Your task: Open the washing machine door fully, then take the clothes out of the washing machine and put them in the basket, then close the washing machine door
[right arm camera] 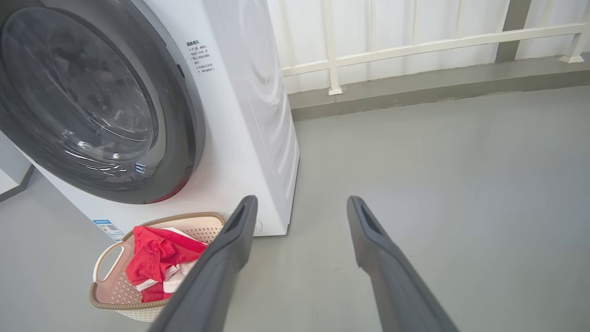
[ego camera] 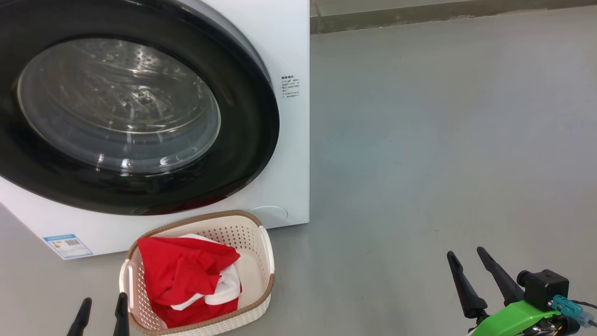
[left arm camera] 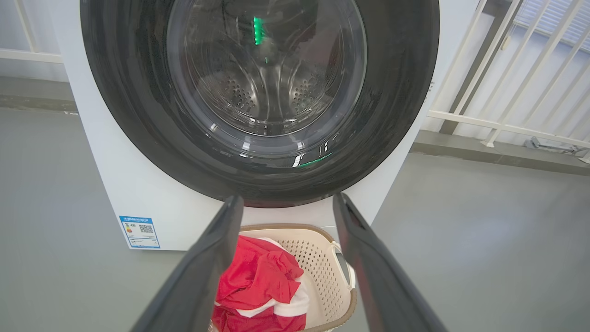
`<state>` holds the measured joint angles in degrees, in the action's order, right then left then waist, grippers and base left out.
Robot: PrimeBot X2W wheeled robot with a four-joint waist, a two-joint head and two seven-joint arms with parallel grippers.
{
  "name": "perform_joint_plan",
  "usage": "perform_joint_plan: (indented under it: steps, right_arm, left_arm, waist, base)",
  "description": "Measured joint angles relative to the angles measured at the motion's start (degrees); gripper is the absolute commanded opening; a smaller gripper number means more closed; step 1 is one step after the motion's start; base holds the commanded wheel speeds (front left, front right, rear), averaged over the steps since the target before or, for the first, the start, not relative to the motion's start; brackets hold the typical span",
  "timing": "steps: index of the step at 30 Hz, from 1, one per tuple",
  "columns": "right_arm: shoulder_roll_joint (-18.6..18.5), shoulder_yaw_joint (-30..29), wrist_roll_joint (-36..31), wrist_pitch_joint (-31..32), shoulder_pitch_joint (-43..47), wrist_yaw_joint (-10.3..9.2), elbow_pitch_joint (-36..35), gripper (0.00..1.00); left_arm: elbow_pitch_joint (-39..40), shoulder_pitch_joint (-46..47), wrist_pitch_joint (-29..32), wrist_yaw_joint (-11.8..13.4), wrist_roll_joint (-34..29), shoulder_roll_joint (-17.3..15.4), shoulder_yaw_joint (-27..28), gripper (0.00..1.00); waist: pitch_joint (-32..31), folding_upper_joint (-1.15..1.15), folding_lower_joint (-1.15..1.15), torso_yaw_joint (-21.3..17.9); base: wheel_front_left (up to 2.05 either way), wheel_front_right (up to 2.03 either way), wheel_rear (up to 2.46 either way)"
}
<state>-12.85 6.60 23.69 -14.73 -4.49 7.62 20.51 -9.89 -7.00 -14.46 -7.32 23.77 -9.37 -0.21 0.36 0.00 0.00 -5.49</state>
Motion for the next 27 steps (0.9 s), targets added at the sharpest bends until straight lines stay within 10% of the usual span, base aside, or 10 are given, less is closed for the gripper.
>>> perform_joint_plan:
  steps: [27]
  right_arm:
    - [0.21,-0.07,-0.38,0.00,0.02,0.00,-0.46,1.00]
  left_arm:
    - [0.22,-0.03,0.00,0.00,0.00,-0.05,-0.10,1.00]
  waist:
    - [0.15,0.00,0.00,-0.10]
  base:
    - [0.00,0.00,0.00]
